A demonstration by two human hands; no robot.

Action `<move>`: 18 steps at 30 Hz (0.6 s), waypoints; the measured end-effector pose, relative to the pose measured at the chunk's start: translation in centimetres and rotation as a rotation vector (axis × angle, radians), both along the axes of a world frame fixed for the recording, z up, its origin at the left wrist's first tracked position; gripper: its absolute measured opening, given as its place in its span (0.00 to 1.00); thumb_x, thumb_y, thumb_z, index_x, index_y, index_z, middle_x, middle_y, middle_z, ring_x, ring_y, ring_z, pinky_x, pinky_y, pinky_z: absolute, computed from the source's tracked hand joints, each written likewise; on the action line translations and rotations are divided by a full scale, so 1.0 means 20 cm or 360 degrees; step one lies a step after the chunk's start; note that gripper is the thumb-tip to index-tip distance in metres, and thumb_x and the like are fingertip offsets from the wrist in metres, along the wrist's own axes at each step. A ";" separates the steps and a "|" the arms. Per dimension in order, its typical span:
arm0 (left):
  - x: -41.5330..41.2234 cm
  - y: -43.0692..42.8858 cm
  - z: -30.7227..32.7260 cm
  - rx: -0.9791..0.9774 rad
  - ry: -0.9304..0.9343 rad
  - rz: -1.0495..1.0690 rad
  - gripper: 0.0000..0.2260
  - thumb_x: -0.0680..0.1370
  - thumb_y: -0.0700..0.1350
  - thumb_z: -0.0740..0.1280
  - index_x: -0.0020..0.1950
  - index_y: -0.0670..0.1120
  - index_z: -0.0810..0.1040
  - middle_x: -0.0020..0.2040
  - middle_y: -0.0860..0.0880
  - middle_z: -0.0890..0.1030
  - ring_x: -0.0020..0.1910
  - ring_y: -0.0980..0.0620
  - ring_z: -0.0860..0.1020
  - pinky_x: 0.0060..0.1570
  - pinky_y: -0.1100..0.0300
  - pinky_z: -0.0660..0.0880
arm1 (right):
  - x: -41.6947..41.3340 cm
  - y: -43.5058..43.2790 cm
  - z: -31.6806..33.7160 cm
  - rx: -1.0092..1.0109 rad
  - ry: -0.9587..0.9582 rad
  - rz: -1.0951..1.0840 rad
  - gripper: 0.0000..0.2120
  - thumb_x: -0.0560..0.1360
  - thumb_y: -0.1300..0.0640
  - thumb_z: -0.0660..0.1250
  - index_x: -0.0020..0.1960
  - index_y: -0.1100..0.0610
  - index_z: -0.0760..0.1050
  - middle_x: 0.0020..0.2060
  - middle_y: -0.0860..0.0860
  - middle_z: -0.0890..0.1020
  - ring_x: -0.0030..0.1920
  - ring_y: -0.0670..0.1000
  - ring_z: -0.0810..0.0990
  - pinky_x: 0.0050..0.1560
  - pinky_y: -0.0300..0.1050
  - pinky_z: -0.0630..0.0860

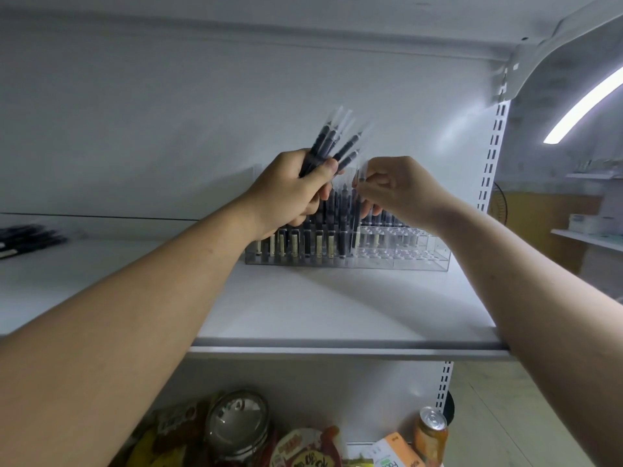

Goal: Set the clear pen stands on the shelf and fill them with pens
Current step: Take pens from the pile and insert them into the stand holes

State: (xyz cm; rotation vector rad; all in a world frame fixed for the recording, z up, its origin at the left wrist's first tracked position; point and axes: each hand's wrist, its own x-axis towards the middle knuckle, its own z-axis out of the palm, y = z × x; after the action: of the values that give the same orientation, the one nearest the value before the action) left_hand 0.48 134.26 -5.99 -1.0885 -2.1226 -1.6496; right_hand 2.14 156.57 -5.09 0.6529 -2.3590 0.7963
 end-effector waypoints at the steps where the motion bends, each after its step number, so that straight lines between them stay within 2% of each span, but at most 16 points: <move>1: 0.00 0.00 0.00 0.0004 -0.0001 0.0010 0.13 0.88 0.46 0.62 0.60 0.34 0.72 0.41 0.45 0.73 0.26 0.53 0.62 0.24 0.63 0.57 | 0.00 0.00 0.00 0.0011 -0.0009 -0.0001 0.07 0.82 0.62 0.67 0.47 0.62 0.79 0.36 0.54 0.87 0.39 0.54 0.88 0.46 0.65 0.84; 3: 0.00 0.00 0.00 0.0006 -0.0002 0.0013 0.12 0.88 0.44 0.62 0.58 0.34 0.72 0.40 0.45 0.74 0.26 0.53 0.62 0.24 0.63 0.57 | 0.00 0.00 0.01 0.0028 -0.0014 -0.0009 0.07 0.82 0.62 0.67 0.47 0.63 0.80 0.36 0.54 0.87 0.38 0.51 0.88 0.46 0.59 0.85; 6: 0.00 0.00 0.00 0.0003 -0.0015 -0.0015 0.07 0.87 0.42 0.62 0.52 0.40 0.72 0.40 0.45 0.75 0.27 0.52 0.63 0.25 0.63 0.57 | 0.00 0.00 0.01 0.0002 -0.0024 -0.0010 0.07 0.82 0.62 0.67 0.47 0.62 0.80 0.37 0.55 0.87 0.38 0.50 0.88 0.45 0.51 0.86; 13: 0.00 -0.01 0.00 0.0008 0.0007 -0.0006 0.08 0.86 0.40 0.62 0.48 0.41 0.72 0.44 0.40 0.74 0.29 0.50 0.61 0.25 0.63 0.57 | -0.02 0.02 -0.01 0.0079 -0.0222 -0.0025 0.09 0.81 0.63 0.68 0.47 0.69 0.77 0.37 0.54 0.88 0.39 0.49 0.89 0.45 0.49 0.86; 18: 0.01 -0.01 0.00 -0.0028 0.0005 -0.0004 0.08 0.86 0.40 0.62 0.48 0.40 0.73 0.43 0.40 0.73 0.29 0.50 0.62 0.25 0.62 0.57 | 0.00 0.03 0.00 0.0122 -0.0168 -0.0039 0.10 0.81 0.57 0.71 0.45 0.62 0.81 0.38 0.49 0.89 0.40 0.47 0.89 0.41 0.42 0.81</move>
State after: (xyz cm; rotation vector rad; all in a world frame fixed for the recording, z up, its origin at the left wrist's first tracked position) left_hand 0.58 134.03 -5.98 -1.0989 -2.1382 -1.6324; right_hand 2.15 157.23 -5.02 0.6262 -2.4987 0.7495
